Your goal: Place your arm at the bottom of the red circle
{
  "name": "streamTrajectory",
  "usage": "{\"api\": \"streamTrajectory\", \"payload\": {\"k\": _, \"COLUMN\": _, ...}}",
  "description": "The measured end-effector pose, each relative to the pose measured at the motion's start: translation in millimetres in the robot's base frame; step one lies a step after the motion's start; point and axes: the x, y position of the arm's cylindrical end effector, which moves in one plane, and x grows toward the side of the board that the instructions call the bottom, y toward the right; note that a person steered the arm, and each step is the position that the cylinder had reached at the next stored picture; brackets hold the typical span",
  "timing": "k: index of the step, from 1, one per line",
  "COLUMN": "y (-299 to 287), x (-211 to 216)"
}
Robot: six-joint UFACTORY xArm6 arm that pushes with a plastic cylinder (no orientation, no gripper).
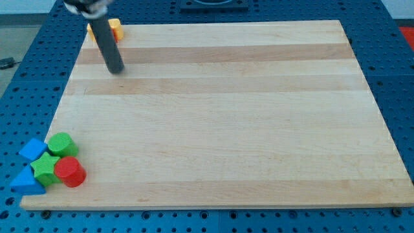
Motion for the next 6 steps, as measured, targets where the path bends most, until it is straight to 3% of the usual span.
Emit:
{"api": "streamTrajectory", "payload": {"k": 1, "y": 18.2, "x": 107.2}}
{"api": "streamTrajectory", "payload": {"k": 3, "y": -2.4, "x": 216.1}}
{"api": "streamTrajectory", "payload": {"k": 6, "y": -62.4, "x": 234.0}}
